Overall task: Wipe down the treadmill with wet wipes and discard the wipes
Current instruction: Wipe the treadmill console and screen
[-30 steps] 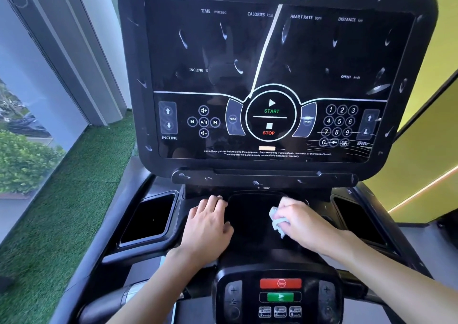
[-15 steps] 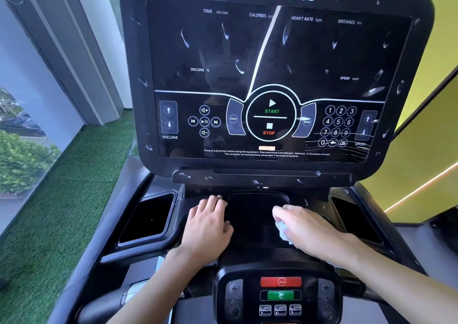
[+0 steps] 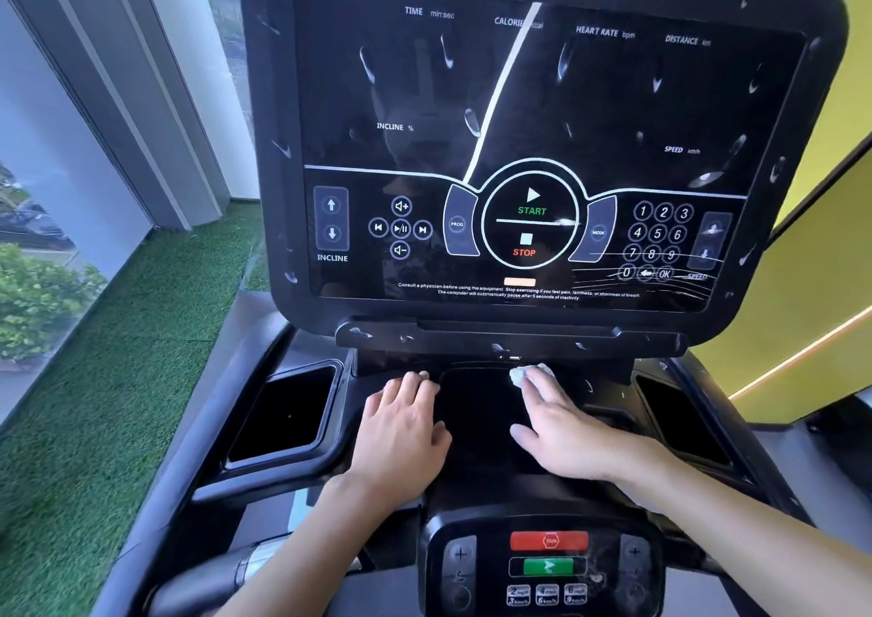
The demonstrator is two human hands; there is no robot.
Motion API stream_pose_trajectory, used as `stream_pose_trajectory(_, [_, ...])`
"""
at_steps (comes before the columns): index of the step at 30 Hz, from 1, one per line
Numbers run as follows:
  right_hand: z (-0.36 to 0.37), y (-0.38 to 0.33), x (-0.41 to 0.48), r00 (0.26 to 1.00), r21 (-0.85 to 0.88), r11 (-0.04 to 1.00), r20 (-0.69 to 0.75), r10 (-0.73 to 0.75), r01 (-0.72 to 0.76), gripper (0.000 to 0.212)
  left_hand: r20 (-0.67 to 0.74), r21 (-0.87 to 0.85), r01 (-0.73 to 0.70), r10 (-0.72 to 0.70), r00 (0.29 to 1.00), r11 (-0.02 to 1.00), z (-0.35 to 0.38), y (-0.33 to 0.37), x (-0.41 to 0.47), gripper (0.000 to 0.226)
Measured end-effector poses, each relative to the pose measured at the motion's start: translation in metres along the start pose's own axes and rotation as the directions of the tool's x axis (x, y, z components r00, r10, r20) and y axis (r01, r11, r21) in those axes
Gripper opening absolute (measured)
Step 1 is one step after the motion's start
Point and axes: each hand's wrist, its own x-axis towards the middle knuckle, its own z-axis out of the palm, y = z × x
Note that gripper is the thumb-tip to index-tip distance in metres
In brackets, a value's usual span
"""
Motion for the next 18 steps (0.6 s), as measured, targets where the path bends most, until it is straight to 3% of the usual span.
stream_pose_trajectory(5, [0.002, -0.02, 0.006, 0.999, -0.005, 0.999, -0.032, -0.041, 0.041, 0.069, -0.02, -0.084, -0.006, 0.005, 1.0, 0.996, -0.004, -0.001, 0.0, 0.068])
stream_pose_trajectory(7, [-0.001, -0.032, 0.01, 0.995, 0.005, 0.996, -0.036, -0.093, 0.094, 0.06, -0.021, -0.125, 0.01, -0.013, 1.0, 0.992, -0.004, -0.002, 0.001, 0.066])
stream_pose_trajectory(14, [0.009, -0.065, 0.027, 0.963, 0.03, 0.964, -0.049, -0.263, 0.265, 0.063, 0.042, -0.208, 0.045, -0.037, 0.998, 0.977, -0.01, -0.004, 0.001, 0.058])
stream_pose_trajectory(18, [0.009, -0.064, 0.016, 0.955, 0.05, 0.956, 0.05, -0.292, 0.29, 0.04, 0.061, -0.186, 0.045, -0.034, 0.998, 0.982, -0.012, -0.003, 0.001, 0.063])
